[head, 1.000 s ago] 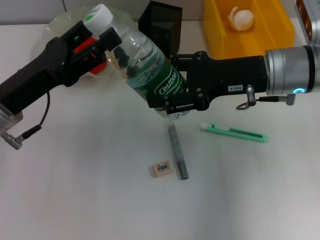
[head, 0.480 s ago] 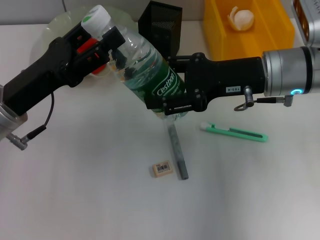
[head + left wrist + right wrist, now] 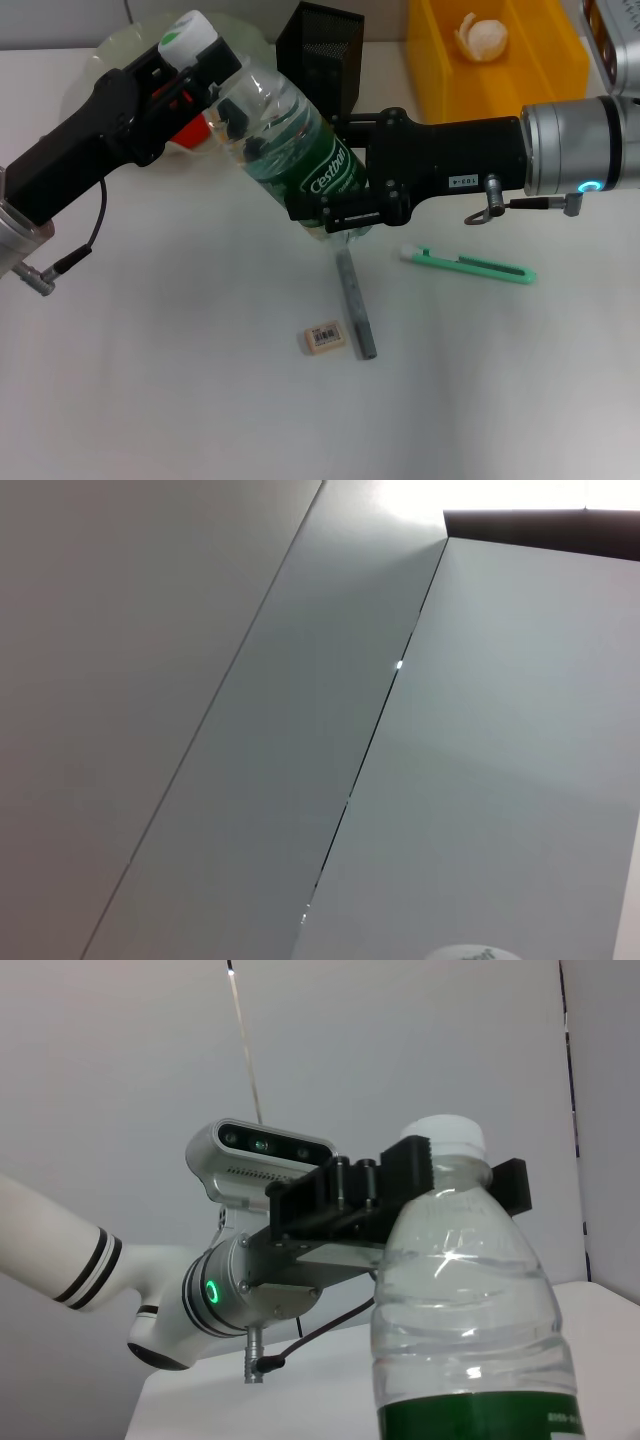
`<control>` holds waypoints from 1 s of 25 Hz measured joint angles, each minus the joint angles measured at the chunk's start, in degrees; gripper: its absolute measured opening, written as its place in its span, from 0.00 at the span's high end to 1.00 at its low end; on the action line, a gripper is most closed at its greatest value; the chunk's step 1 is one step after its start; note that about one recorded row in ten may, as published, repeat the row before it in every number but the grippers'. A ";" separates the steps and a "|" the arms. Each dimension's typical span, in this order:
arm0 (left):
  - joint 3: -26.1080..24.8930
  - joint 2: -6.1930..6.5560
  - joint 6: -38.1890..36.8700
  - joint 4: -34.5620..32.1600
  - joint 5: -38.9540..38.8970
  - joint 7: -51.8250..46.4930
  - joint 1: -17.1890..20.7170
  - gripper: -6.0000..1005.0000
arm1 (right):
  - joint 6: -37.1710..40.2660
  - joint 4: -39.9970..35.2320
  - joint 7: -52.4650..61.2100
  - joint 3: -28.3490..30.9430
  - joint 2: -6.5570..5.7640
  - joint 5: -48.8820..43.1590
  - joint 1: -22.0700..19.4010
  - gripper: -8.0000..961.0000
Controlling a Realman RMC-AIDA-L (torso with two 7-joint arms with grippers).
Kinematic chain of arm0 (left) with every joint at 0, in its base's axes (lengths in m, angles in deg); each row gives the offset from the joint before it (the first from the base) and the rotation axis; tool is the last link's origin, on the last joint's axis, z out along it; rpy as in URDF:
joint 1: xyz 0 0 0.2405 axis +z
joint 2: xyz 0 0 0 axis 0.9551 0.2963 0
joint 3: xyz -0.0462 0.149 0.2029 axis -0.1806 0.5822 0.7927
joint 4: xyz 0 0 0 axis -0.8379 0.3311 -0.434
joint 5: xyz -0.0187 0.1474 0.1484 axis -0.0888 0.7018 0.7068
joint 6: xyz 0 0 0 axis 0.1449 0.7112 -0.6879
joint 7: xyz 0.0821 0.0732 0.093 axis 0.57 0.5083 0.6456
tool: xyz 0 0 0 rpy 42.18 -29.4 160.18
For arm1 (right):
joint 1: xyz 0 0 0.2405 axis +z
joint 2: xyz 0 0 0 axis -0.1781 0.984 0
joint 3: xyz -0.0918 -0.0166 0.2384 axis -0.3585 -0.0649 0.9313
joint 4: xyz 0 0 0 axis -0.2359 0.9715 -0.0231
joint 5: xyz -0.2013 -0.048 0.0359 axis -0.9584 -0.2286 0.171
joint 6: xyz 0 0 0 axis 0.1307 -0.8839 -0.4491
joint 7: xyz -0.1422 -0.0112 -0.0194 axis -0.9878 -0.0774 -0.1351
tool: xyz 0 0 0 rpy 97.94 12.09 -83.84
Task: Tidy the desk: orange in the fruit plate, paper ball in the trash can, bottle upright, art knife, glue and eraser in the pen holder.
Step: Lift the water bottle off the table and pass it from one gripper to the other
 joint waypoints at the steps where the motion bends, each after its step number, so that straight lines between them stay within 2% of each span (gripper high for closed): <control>1: 0.00 0.00 0.00 0.00 0.00 0.00 0.00 0.36 | 0.00 0.00 0.00 0.00 0.00 0.00 0.00 0.20; 3: 0.00 0.00 0.08 0.02 -0.01 0.01 -0.01 0.45 | -0.06 0.04 0.00 -0.04 0.00 0.00 0.00 0.20; 9: 0.03 0.00 1.01 0.03 -0.01 0.01 -0.09 0.56 | -0.10 0.09 0.00 -0.09 0.00 -0.01 0.01 0.20; 25: 0.00 0.00 1.19 0.03 0.03 0.04 -0.22 0.56 | -1.49 0.09 0.03 -0.30 0.11 0.57 0.14 0.20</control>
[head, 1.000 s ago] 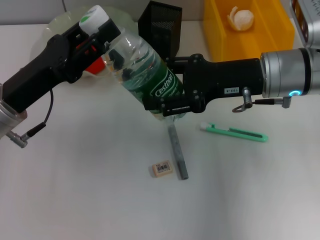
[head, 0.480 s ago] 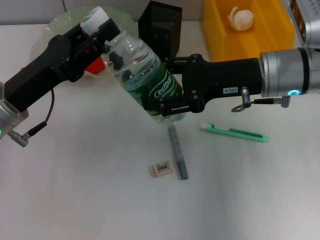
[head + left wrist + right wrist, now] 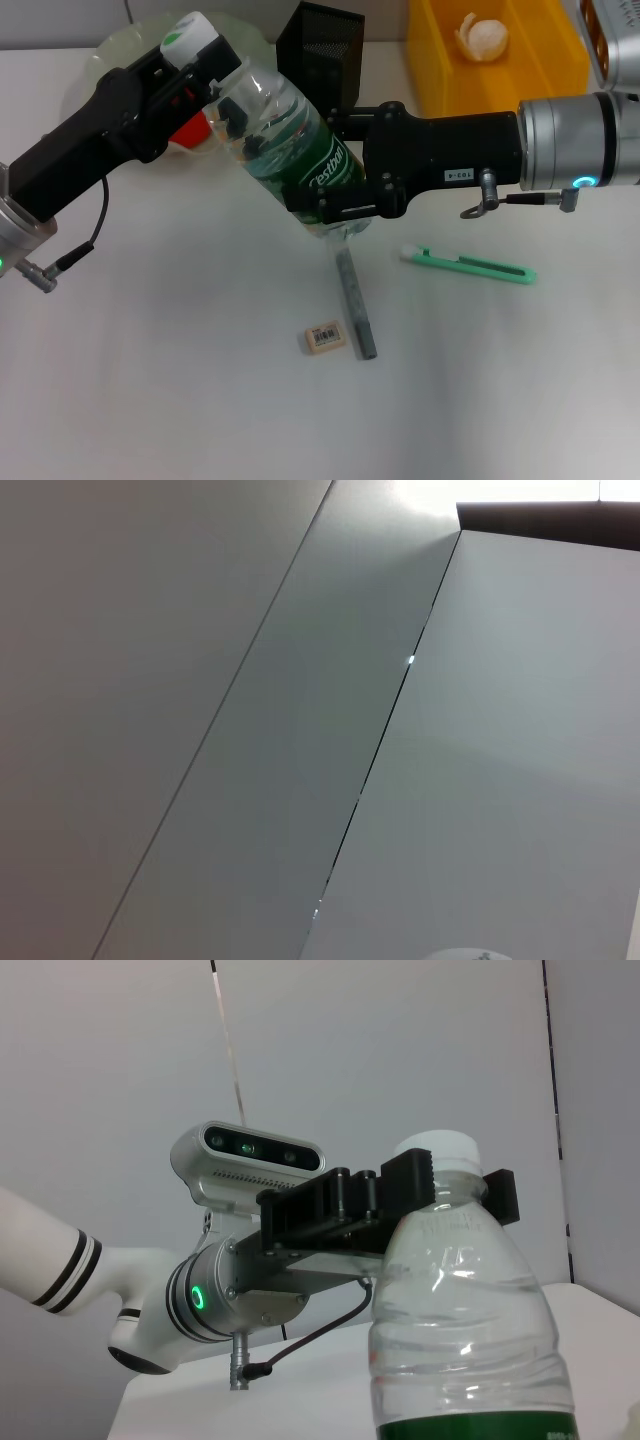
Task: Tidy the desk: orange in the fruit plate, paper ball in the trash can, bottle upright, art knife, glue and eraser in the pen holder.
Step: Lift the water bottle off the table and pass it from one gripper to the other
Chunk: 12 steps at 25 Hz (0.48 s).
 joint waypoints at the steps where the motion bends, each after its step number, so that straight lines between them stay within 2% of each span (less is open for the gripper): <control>1: 0.01 0.00 0.00 0.00 0.00 -0.01 -0.02 0.56 | -0.03 0.03 -0.01 0.00 0.00 0.02 0.02 0.20; 12: 0.00 0.00 0.07 0.00 -0.07 0.03 -0.04 0.56 | -1.41 0.08 -0.10 -0.03 -0.02 -0.22 0.42 0.19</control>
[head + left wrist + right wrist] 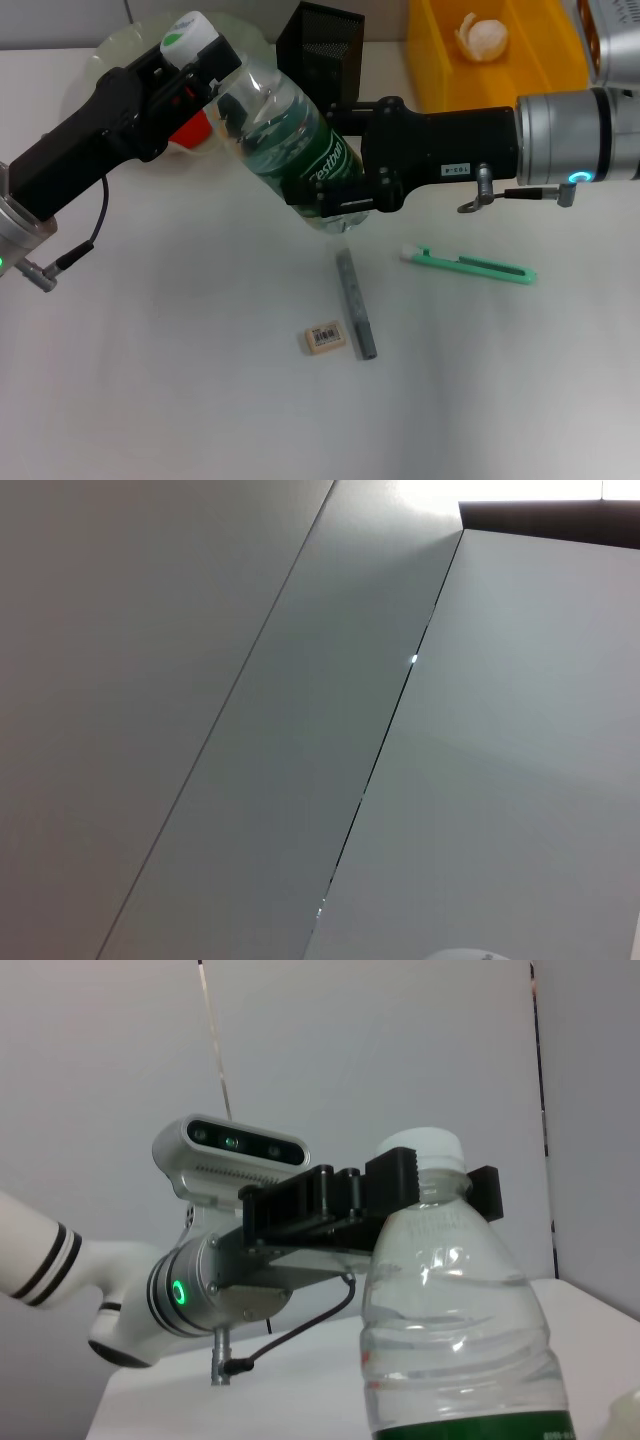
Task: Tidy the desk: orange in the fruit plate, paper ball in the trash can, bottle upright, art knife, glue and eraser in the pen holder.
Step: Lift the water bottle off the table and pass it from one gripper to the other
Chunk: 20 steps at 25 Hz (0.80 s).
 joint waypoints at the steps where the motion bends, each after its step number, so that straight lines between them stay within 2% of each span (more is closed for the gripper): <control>1: 0.00 0.02 0.18 0.00 0.00 0.00 0.00 0.56 | -0.28 0.00 0.02 -0.29 -0.01 -0.11 0.11 0.19; 8: 0.01 0.13 0.81 0.01 0.00 0.00 0.08 0.56 | -3.11 -2.30 0.43 -4.35 -0.19 -0.59 0.03 0.15; 20: -0.60 0.36 3.16 -0.45 -0.05 1.63 1.34 0.56 | -4.47 -5.45 0.65 -4.50 -0.16 -4.71 -1.30 0.15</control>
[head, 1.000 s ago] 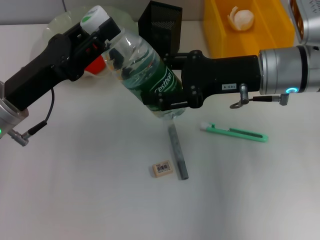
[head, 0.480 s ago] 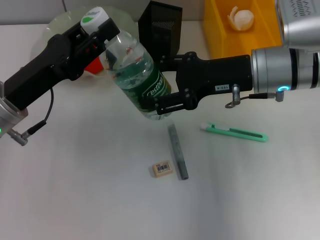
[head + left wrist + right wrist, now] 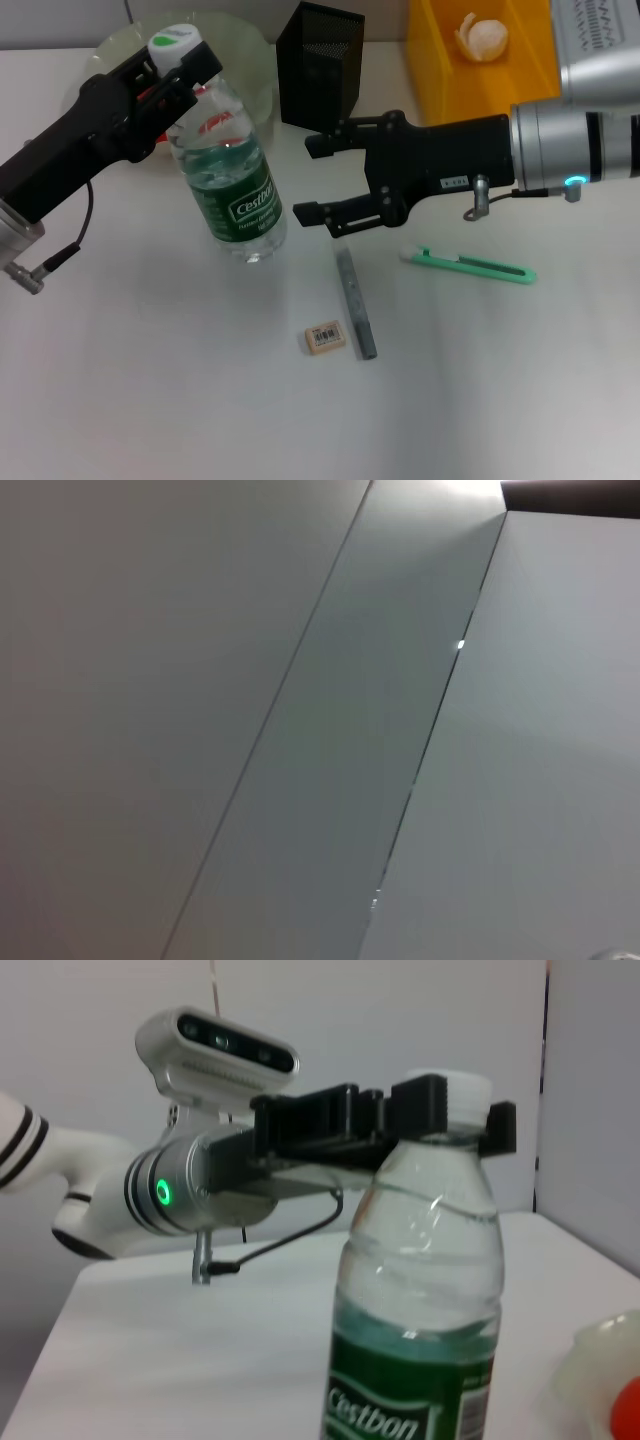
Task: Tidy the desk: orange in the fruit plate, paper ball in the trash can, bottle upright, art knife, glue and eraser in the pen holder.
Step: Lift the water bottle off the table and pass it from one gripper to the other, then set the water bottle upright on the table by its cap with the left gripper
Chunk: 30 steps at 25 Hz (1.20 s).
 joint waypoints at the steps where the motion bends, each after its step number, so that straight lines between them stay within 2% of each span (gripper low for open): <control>1: -0.08 0.01 0.25 -0.08 0.00 0.27 0.18 0.56 | -0.09 -0.01 0.00 0.00 0.02 -0.35 -0.19 0.15; 10: -1.64 0.18 3.10 -4.48 -0.04 9.77 4.16 0.56 | -2.60 0.95 -1.03 -0.31 0.16 -1.09 -2.34 0.15; 13: -4.20 0.18 7.30 -4.71 -0.40 13.91 4.65 0.56 | -3.12 1.30 -1.50 -1.18 0.16 -1.13 -2.86 0.15; 20: -7.29 0.03 12.96 -4.16 -0.54 17.19 4.40 0.56 | -3.99 2.34 -3.28 -1.32 0.26 -0.86 -3.63 0.15; 26: -12.54 -0.21 19.23 -1.18 -0.63 20.78 3.36 0.56 | -4.35 2.56 -3.32 -1.32 0.31 -0.70 -4.05 0.16; 30: -13.34 -0.21 21.35 -0.76 -0.70 21.59 3.00 0.56 | -4.49 2.56 -3.34 -1.32 0.34 -0.65 -4.11 0.17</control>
